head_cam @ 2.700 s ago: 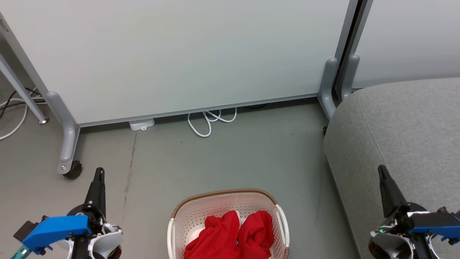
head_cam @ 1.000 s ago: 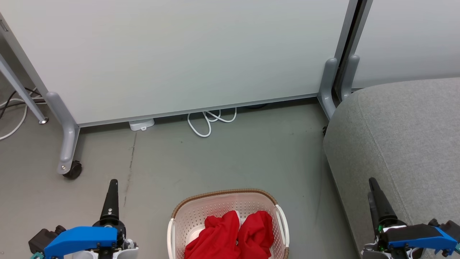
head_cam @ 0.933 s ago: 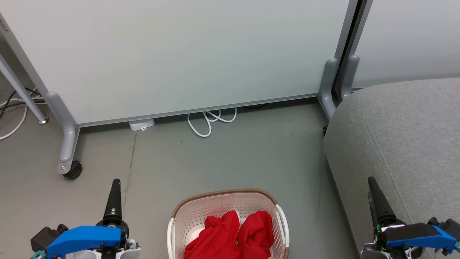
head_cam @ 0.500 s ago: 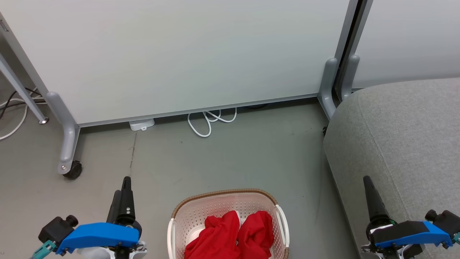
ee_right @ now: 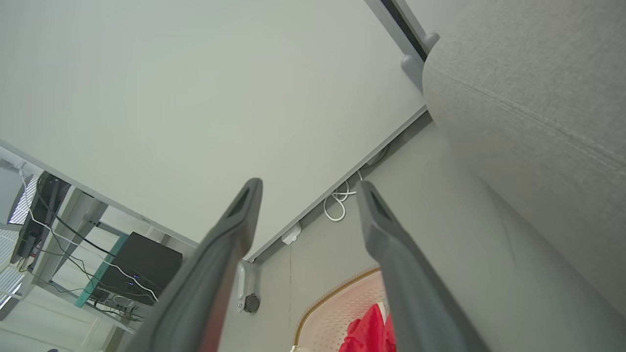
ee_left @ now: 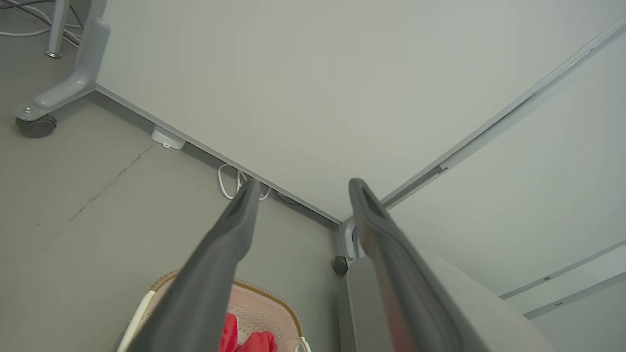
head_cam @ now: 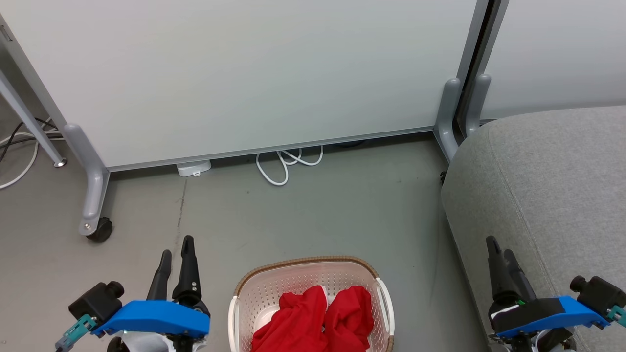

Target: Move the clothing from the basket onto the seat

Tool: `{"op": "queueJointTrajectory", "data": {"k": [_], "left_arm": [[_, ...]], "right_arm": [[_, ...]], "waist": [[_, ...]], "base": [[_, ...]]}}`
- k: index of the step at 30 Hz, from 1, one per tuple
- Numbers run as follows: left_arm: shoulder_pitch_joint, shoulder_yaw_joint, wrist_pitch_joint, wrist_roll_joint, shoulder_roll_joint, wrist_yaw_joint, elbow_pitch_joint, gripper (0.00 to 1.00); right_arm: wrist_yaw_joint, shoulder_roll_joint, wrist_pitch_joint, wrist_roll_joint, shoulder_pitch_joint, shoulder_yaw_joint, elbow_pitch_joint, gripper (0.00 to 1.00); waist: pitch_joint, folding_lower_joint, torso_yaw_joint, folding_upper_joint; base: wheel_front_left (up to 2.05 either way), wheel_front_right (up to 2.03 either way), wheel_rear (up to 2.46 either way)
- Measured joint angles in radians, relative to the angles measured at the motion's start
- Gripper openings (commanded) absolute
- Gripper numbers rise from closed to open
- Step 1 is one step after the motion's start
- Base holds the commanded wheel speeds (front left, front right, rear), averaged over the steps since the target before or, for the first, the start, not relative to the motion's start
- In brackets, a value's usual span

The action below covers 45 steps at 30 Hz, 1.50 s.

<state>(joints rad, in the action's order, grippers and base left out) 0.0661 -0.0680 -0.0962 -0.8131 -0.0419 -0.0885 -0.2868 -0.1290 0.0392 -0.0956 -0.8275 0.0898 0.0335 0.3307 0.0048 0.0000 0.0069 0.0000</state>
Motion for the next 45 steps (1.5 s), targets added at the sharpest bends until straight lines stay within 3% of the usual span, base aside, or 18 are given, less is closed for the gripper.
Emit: {"op": "queueJointTrajectory", "data": {"k": [23,45], "left_arm": [[0.016,-0.045,-0.062,0.271,-0.003,-0.002,-0.011,1.00],[0.021,-0.082,-0.112,0.438,-0.005,0.010,-0.048,1.00]], "right_arm": [[0.000,0.002,-0.056,0.257,0.012,-0.013,0.028,1.00],[0.000,0.004,-0.090,0.472,0.015,-0.014,0.029,1.00]], "waist": [[-0.002,0.0000,0.007,0.0000],[-0.008,0.0001,0.010,0.0000]], "base": [[0.00,0.00,0.00],[0.00,0.00,0.00]]}}
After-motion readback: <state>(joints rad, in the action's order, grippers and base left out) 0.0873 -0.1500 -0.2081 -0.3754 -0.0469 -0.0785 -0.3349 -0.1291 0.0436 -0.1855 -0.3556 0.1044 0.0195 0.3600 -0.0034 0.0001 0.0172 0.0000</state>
